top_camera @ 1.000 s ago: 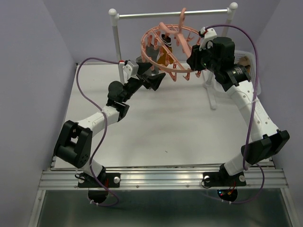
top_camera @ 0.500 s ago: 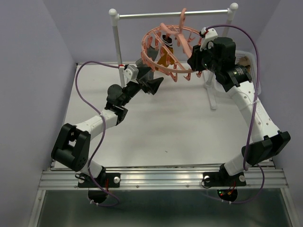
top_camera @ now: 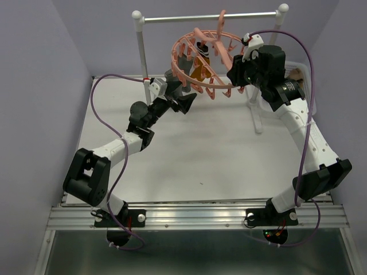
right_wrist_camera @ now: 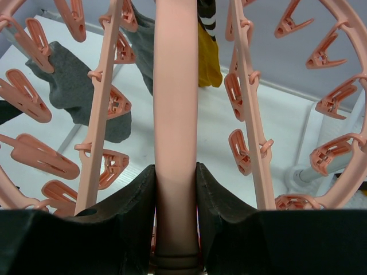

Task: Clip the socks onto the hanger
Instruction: Open the clamp at the hanger.

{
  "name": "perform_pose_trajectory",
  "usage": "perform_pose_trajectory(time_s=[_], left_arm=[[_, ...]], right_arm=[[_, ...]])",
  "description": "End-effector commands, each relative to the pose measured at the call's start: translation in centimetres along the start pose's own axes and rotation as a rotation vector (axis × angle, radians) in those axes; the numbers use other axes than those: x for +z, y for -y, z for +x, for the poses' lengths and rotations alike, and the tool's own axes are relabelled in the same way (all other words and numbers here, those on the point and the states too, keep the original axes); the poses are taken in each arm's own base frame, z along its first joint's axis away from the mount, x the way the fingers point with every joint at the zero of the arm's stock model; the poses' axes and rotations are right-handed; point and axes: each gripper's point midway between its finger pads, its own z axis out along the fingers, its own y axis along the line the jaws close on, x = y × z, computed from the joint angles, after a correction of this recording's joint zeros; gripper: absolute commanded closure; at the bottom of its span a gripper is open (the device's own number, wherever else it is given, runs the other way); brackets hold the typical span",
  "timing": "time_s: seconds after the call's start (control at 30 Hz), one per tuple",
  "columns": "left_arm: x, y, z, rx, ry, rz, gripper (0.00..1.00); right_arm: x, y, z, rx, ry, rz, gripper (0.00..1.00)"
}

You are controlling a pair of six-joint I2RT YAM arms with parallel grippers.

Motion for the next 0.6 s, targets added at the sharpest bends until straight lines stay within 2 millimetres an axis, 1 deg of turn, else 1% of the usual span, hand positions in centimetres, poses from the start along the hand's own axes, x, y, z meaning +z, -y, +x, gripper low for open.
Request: perform_pose_trajectory(time_s=[0.0, 0.23, 0.43, 0.57], left_arm=[[0.9, -0.3, -2.3, 0.038, 0.072, 0.002, 0.01], [1.3, -0.9, -1.1, 0.029, 0.056, -0.010, 0.01], [1.7, -0.1, -2.1, 0.026, 0.100, 0.029, 0.01], [2.0, 0.2, -2.4, 0.036, 0.114, 0.012, 0.01]], right_arm=[[-1.6, -0.8, 0.0, -0.008, -0.008, -0.029, 0.79], [-1.5, -0.7, 0.1, -0.013, -0.012, -0.026, 0.79], [-1.4, -0.7, 0.2, -0.016, -0.013, -0.026, 0.79], [-1.5, -0.6, 0.2, -0.019, -0.013, -0.020, 0.79]])
